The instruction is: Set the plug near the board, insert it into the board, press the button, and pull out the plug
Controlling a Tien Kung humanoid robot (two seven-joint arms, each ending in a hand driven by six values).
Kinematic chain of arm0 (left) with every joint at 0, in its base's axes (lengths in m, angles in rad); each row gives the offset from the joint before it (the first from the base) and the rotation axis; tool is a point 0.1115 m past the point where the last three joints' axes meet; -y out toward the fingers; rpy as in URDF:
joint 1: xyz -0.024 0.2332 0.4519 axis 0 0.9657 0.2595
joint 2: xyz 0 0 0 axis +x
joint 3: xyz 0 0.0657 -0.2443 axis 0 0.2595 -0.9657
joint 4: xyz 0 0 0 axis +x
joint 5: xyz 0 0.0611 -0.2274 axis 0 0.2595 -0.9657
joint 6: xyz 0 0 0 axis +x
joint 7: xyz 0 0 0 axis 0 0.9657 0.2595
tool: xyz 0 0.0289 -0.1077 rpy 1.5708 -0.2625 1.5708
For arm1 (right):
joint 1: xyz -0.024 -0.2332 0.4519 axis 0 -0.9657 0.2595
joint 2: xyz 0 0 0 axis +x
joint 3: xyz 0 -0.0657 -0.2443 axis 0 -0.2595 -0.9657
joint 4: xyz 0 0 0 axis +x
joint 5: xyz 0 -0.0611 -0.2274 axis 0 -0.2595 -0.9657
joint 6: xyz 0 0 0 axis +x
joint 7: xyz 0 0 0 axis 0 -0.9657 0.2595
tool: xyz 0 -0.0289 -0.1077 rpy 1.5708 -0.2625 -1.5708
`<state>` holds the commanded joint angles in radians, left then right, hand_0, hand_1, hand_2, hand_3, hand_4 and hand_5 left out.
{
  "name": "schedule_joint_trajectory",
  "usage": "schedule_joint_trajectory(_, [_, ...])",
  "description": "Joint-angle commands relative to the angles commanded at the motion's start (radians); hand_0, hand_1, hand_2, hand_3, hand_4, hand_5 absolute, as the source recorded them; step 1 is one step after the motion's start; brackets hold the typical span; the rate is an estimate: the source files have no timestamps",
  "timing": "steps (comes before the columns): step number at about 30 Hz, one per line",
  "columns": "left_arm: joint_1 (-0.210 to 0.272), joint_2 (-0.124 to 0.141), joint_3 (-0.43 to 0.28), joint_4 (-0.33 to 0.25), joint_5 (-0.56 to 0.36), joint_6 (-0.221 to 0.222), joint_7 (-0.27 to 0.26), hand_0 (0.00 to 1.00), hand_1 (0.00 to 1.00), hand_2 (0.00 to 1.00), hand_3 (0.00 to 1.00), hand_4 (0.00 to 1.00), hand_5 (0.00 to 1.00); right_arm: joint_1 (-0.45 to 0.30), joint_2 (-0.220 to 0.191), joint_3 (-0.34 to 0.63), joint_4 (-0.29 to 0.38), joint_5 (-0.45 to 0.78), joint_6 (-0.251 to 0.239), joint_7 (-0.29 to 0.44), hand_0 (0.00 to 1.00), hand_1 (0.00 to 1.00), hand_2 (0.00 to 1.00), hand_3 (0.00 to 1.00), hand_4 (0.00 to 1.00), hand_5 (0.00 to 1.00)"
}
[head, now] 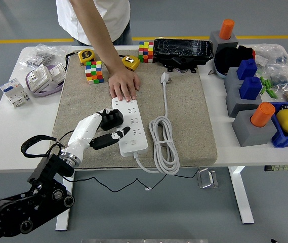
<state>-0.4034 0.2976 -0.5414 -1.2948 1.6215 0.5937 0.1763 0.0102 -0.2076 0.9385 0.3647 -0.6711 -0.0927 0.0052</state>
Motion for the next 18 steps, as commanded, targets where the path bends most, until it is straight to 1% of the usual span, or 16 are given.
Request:
schedule_joint_trajectory(11, [-0.043,-0.012,0.049,0.002,0.006,-0.021,0.013,0.818,0.808,0.788,0.792,0.864,0.758,0.001,0.000,-0.001,0.000,0.001,0.000,0.001,0.611,0.643,0.655,0.556,0.952,0.492])
schedule_joint_trajectory(18, [-0.062,-0.018,0.072,0.010,0.009,-0.028,0.017,0.819,0.805,0.786,0.789,0.863,0.756,0.002,0.000,0.002,0.001,0.002,0.000,0.001,0.612,0.643,0.654,0.556,0.952,0.492])
